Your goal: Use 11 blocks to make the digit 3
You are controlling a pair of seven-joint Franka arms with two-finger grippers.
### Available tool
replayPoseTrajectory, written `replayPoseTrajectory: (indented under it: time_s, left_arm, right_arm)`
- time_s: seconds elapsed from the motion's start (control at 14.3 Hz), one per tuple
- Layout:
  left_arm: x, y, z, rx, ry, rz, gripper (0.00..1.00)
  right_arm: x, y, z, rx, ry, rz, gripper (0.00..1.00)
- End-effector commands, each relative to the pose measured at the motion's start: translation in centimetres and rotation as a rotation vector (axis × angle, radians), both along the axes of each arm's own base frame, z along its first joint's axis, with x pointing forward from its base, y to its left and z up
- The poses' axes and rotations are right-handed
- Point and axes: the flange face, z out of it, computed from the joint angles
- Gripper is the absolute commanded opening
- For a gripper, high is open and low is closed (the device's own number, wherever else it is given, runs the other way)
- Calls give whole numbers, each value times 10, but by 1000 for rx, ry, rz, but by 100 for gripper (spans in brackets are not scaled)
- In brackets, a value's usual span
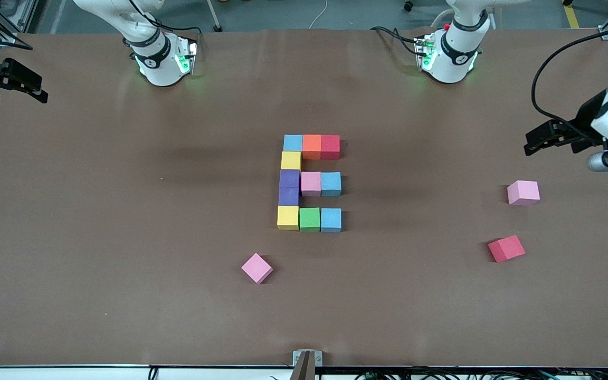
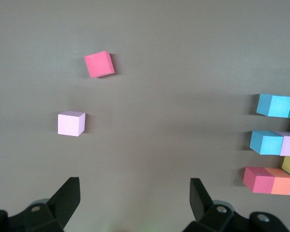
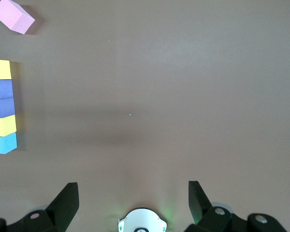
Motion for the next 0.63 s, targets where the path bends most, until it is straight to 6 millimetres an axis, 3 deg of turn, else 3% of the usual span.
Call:
replayPoseTrajectory:
  time_s: [0.0, 0.35, 0.56]
  left_arm:
    - [-9, -3, 4, 2, 0, -9, 100]
    - [-48, -2, 3, 20, -28, -3, 100]
    - [-47, 3, 9, 21, -39, 3, 100]
  right_arm:
    - [-1, 3, 3, -8, -3, -3, 100]
    - [-1, 5, 3, 0, -10, -4, 100]
    - [-2, 2, 2, 4, 1, -3, 100]
